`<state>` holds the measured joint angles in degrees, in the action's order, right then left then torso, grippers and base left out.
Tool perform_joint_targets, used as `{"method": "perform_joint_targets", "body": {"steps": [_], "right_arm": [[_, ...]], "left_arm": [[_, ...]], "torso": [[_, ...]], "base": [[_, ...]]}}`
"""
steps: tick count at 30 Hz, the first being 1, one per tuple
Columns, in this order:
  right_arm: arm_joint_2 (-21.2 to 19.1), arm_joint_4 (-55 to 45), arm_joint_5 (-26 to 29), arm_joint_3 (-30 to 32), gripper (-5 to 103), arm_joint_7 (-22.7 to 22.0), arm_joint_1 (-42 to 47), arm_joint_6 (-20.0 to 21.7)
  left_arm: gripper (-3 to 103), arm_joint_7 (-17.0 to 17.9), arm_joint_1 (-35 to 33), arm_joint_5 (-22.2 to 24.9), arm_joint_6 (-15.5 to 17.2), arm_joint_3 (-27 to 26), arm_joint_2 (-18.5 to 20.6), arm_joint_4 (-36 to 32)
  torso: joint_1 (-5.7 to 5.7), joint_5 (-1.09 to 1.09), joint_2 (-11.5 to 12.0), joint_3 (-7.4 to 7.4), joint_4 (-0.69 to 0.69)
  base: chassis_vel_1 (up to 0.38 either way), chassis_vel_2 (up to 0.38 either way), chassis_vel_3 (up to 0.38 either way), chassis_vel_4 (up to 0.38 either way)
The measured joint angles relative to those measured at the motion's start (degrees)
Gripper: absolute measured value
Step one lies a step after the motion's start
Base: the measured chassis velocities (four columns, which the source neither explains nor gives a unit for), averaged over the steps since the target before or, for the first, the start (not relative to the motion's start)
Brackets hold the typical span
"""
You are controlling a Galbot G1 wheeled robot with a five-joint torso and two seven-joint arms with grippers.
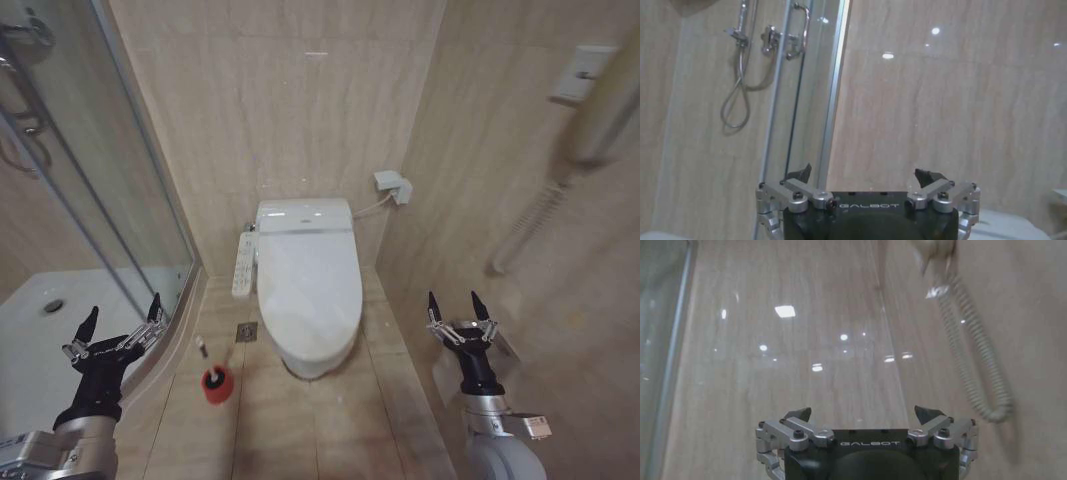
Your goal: Open the toilet lid, clean the toilet bowl with a toilet brush, close the toilet lid, and flush.
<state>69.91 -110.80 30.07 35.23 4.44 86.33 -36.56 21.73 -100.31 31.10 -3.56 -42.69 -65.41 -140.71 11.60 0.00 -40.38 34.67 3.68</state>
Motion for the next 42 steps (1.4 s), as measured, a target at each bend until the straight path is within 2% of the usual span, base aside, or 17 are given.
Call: {"method": "perform_joint_targets", "body": {"steps": [1,4,9,20,29,41,42], "right_arm": [[-0.03,0.28,-0.03,-0.08,100,0.19,-0.02,-0.32],[-0.2,0.64,-0.01,-0.19,100,0.24,-0.05,-0.52],[-0.33,1.65,0.0,-0.51,100,0.24,-0.85,-0.55],[-0.07,4.42,-0.05,-1.39,100,0.23,-2.37,-0.54],[0.08,7.2,-1.09,-0.33,100,-0.85,-2.69,-0.43],[-1.16,7.09,-0.74,1.15,100,-0.92,-1.84,-0.4],[-1.72,6.45,-0.61,1.08,100,-1.1,-1.53,-0.05]], "left_arm": [[100,-0.08,0.09,-0.2,-0.03,0.24,-0.1,0.0],[100,-0.17,0.29,-0.33,-0.07,0.47,-0.22,0.03],[100,-0.27,0.74,-0.5,-0.13,0.51,-0.19,0.83],[100,-0.71,2.98,-1.28,-0.71,1.79,-0.41,3.92],[100,-0.82,5.52,-2.18,-1.3,5.32,-2.51,6.77],[100,-5.06,6.71,-2.32,-4.08,5.34,-3.25,7.09],[100,-6.27,6.8,-2.97,-4.28,5.48,-3.5,7.1]], "torso": [[0.02,0.0,0.01,0.01,-0.04],[-0.04,0.02,-0.03,-0.02,0.01],[-0.03,0.01,-0.02,-0.01,-0.02],[0.09,0.01,0.04,0.04,-0.02],[0.02,0.01,0.02,0.01,0.0],[0.03,0.02,0.02,0.01,-0.01],[0.02,0.01,0.02,0.01,-0.01]], "base": [[0.374,-0.374,-0.363,0.37],[0.267,-0.305,-0.319,0.322],[0.148,-0.133,-0.187,0.171],[-0.049,0.035,0.039,-0.041],[0.0,0.0,0.0,0.0],[0.0,0.0,0.0,0.0],[0.0,0.0,0.0,0.0]]}}
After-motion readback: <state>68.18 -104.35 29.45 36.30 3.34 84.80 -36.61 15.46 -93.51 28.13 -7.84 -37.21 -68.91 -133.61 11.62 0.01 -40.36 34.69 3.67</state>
